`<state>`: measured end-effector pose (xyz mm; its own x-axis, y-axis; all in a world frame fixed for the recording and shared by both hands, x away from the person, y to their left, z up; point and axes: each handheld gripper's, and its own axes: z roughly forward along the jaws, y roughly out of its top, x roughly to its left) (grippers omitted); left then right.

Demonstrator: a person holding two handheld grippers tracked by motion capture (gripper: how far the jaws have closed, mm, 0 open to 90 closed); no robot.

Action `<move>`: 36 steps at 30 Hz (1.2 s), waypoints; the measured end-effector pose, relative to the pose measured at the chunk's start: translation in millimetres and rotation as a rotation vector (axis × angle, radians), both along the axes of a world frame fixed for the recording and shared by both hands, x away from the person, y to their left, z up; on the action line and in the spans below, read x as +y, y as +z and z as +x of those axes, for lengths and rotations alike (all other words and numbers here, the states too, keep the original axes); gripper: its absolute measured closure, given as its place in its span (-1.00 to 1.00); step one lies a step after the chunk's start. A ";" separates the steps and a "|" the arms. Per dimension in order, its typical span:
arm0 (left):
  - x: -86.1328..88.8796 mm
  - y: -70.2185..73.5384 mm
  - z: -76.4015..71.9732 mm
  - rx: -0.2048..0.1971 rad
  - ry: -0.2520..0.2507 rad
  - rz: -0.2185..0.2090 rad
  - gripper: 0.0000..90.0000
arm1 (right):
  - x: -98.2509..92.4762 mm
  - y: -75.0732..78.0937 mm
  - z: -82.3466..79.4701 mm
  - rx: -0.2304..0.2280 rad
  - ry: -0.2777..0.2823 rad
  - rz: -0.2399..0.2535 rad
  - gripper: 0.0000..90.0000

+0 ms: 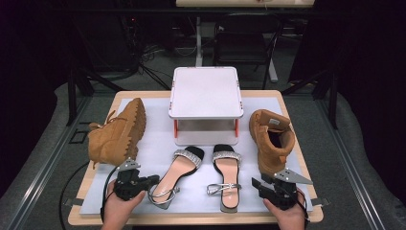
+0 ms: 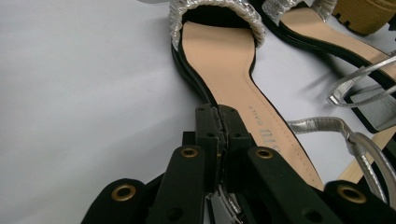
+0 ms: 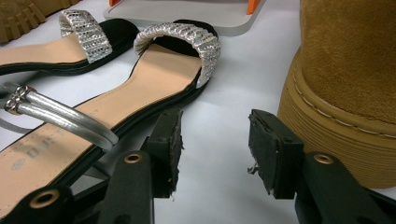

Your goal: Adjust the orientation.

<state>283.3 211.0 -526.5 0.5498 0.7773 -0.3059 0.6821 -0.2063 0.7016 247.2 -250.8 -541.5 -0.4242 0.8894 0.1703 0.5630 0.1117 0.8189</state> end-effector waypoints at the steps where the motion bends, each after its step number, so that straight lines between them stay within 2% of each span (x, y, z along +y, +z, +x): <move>1: 2.4 0.1 0.7 0.002 0.006 -0.004 0.96 | 0.0 0.1 0.0 0.000 -0.001 -0.002 0.20; 17: 35.8 -1.6 1.6 0.009 0.059 -0.018 0.96 | 4.0 1.4 -3.2 -0.011 0.006 0.006 0.20; 26: 37.3 -4.1 0.4 -0.005 0.075 -0.029 0.95 | 8.9 3.1 -6.2 -0.013 0.023 0.001 0.20; 28: 36.8 -4.3 -0.5 -0.021 0.078 -0.022 0.93 | 9.4 3.5 -6.7 -0.014 0.023 -0.001 0.20; 32: 35.6 -3.5 -1.5 -0.046 0.078 -0.004 0.78 | 11.2 3.5 -7.4 -0.013 0.011 -0.008 0.20; 36: 36.7 -2.8 -1.3 -0.052 0.093 -0.031 0.51 | 10.4 5.1 -8.0 -0.006 0.005 -0.002 0.20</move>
<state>282.0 247.7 -529.3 0.4919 0.8160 -0.3038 0.6597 -0.1215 0.7417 239.3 -240.4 -536.4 -0.4301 0.8875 0.1655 0.5572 0.1167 0.8222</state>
